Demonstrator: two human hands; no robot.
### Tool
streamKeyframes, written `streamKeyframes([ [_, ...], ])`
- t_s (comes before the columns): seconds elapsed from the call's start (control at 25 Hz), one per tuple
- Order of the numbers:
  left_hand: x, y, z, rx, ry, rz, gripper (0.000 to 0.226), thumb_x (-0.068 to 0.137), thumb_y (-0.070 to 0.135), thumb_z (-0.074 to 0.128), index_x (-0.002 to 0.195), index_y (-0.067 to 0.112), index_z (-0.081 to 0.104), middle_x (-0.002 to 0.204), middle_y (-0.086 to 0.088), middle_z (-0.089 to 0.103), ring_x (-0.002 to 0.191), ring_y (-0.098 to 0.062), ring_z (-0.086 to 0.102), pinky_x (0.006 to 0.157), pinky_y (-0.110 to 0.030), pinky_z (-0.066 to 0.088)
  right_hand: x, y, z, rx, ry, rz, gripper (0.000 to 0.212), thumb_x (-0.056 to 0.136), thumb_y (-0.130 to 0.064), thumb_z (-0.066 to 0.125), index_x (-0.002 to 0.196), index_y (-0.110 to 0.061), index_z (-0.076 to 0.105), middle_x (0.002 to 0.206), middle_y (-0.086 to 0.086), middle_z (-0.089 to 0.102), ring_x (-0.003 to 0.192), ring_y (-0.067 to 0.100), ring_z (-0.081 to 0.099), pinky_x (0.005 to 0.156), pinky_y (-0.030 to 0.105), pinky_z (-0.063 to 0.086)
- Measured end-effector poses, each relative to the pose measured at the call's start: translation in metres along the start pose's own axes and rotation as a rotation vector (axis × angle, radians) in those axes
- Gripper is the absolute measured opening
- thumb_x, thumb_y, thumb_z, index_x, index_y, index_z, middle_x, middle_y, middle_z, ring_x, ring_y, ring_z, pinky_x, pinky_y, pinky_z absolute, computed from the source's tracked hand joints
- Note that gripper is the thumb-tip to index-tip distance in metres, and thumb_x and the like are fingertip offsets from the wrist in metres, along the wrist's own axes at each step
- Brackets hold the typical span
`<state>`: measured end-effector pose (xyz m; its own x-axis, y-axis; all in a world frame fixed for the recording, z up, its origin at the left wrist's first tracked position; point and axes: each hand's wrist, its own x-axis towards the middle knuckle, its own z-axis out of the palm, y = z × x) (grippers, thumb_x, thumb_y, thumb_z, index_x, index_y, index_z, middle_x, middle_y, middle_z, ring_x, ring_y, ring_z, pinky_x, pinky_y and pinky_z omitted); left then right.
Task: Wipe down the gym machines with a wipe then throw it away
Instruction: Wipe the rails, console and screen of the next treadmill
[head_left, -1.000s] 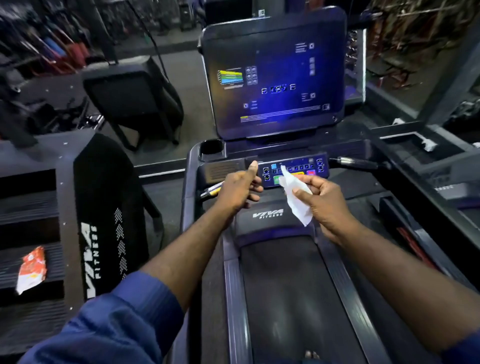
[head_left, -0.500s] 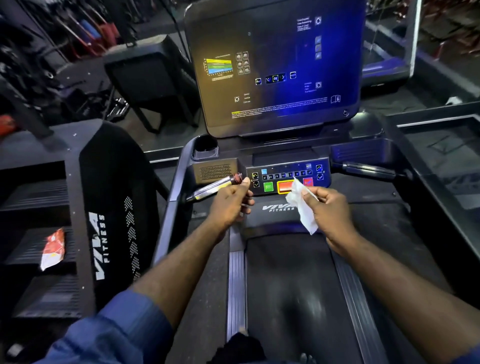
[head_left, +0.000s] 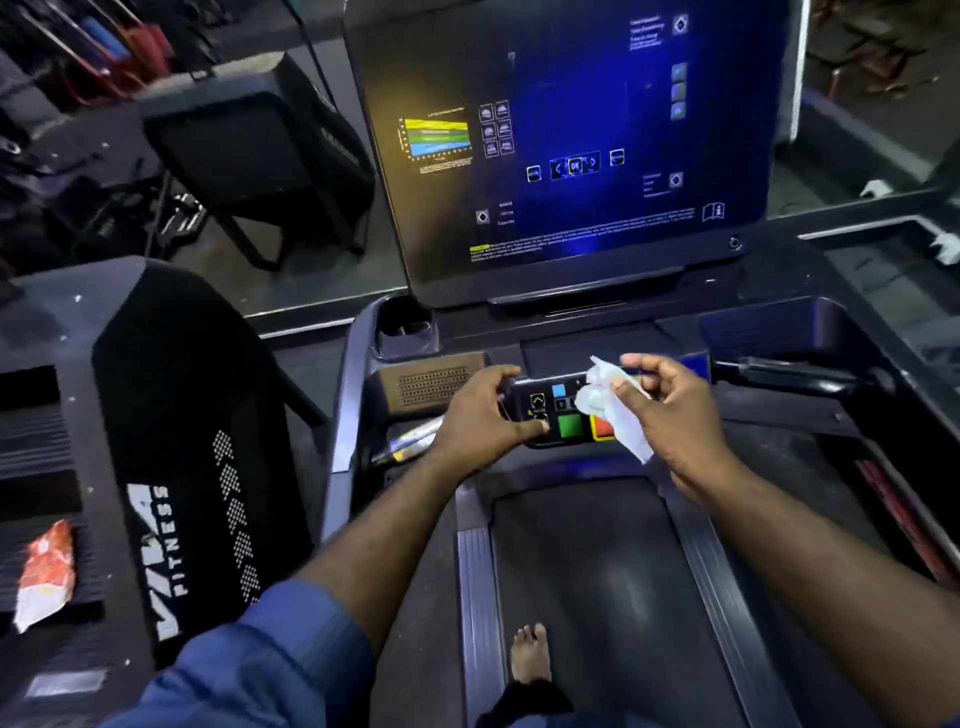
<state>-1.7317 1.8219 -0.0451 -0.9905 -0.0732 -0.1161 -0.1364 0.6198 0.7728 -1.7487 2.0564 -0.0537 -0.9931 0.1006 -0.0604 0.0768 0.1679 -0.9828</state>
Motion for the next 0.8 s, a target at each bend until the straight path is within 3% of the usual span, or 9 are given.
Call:
streamKeyframes([
  [0.16, 0.037, -0.02, -0.004, 0.33, -0.212, 0.167, 0.127, 0.063, 0.052, 0.098, 0.164, 0.018, 0.03, 0.171, -0.002, 0.03, 0.156, -0.019, 0.027, 0.129, -0.039, 0.025, 0.017, 0.001, 0.026, -0.047, 0.109, -0.003, 0.01, 0.089, -0.028, 0.079, 0.097, -0.029, 0.075, 0.093, -0.005, 0.078, 0.086, 0.016, 0.074, 0.084, 0.047, 0.062],
  [0.24, 0.052, -0.033, -0.001, 0.466, -0.295, 0.24, 0.142, 0.059, 0.061, 0.096, 0.168, 0.018, 0.016, 0.176, -0.002, 0.011, 0.161, -0.019, 0.012, 0.131, -0.038, 0.016, 0.02, 0.009, 0.031, -0.071, 0.165, 0.027, 0.01, 0.085, -0.036, 0.078, 0.094, -0.032, 0.076, 0.09, -0.007, 0.078, 0.086, 0.018, 0.075, 0.083, 0.05, 0.061],
  [0.32, 0.065, -0.042, 0.004, 0.602, -0.361, 0.345, 0.151, 0.056, 0.069, 0.094, 0.169, 0.017, 0.008, 0.177, -0.003, 0.0, 0.163, -0.021, 0.004, 0.132, -0.041, 0.012, 0.024, 0.012, 0.032, -0.083, 0.238, 0.053, 0.006, 0.087, -0.031, 0.078, 0.093, -0.029, 0.076, 0.089, -0.008, 0.078, 0.086, 0.017, 0.075, 0.083, 0.05, 0.06],
  [0.52, 0.087, -0.046, 0.011, 0.642, -0.421, 0.413, 0.14, 0.06, 0.069, 0.092, 0.167, 0.021, 0.015, 0.176, 0.001, 0.009, 0.162, -0.018, 0.002, 0.131, -0.053, 0.011, 0.039, 0.008, 0.034, -0.19, 0.324, -0.016, 0.004, 0.09, -0.027, 0.076, 0.094, -0.026, 0.075, 0.096, -0.006, 0.076, 0.087, 0.014, 0.071, 0.085, 0.037, 0.057],
  [0.68, 0.09, -0.061, 0.015, 0.578, -0.381, 0.446, 0.135, 0.06, 0.075, 0.089, 0.164, 0.021, 0.021, 0.173, 0.002, 0.015, 0.16, -0.013, 0.004, 0.132, -0.053, 0.009, 0.038, 0.017, 0.039, -0.268, 0.422, -0.226, 0.006, 0.09, -0.02, 0.078, 0.096, -0.02, 0.078, 0.108, -0.005, 0.071, 0.096, 0.009, 0.067, 0.087, 0.007, 0.044],
  [0.8, 0.091, -0.07, 0.02, 0.585, -0.318, 0.481, 0.139, 0.054, 0.08, 0.087, 0.161, 0.02, 0.023, 0.169, -0.001, 0.023, 0.159, -0.018, 0.014, 0.13, -0.053, 0.017, 0.029, 0.031, 0.056, -0.25, 0.435, -0.406, 0.012, 0.089, -0.005, 0.079, 0.101, -0.005, 0.08, 0.119, 0.004, 0.07, 0.103, 0.012, 0.069, 0.092, 0.008, 0.048],
])
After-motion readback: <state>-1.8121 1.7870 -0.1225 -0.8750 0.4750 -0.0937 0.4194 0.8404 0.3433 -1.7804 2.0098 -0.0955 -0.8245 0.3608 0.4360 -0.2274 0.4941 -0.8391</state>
